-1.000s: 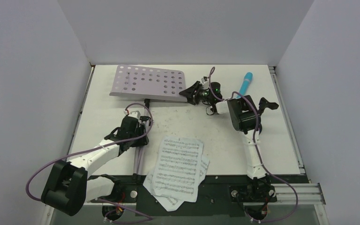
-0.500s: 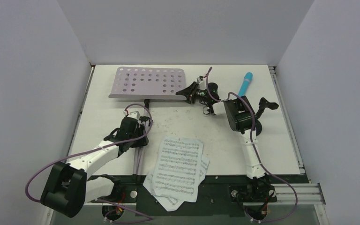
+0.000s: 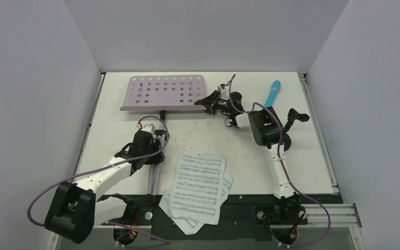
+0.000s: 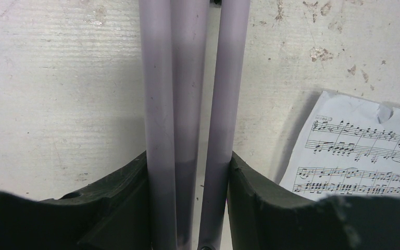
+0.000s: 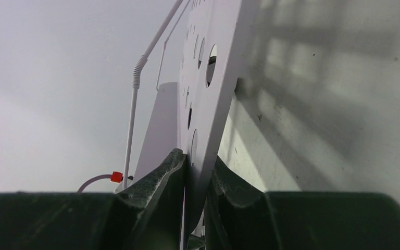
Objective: Set up the instrument practice props
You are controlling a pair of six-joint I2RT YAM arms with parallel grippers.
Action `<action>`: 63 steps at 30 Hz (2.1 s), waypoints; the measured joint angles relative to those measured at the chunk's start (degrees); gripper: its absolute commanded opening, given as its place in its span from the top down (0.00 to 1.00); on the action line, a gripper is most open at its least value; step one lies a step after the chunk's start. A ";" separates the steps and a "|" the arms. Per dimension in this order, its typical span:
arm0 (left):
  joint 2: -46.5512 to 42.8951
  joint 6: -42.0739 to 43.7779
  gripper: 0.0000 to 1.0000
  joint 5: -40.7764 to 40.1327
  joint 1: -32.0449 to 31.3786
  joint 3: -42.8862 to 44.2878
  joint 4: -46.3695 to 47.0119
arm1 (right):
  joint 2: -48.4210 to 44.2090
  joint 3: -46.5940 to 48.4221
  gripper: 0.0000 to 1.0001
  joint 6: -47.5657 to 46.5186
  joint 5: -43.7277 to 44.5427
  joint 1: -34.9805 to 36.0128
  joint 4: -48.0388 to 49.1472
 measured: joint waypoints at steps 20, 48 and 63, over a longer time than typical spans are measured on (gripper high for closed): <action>-4.59 -0.11 1.00 -0.35 0.00 -1.53 -1.31 | -10.14 -2.36 0.95 -3.13 0.94 2.10 -6.03; -23.32 4.00 1.00 3.17 -0.76 -1.49 -5.97 | -46.60 -6.19 0.95 -30.91 10.43 9.05 -37.75; -18.73 9.22 1.00 6.97 -1.22 3.80 -7.91 | -55.08 -4.76 0.95 -41.07 18.97 12.20 -51.01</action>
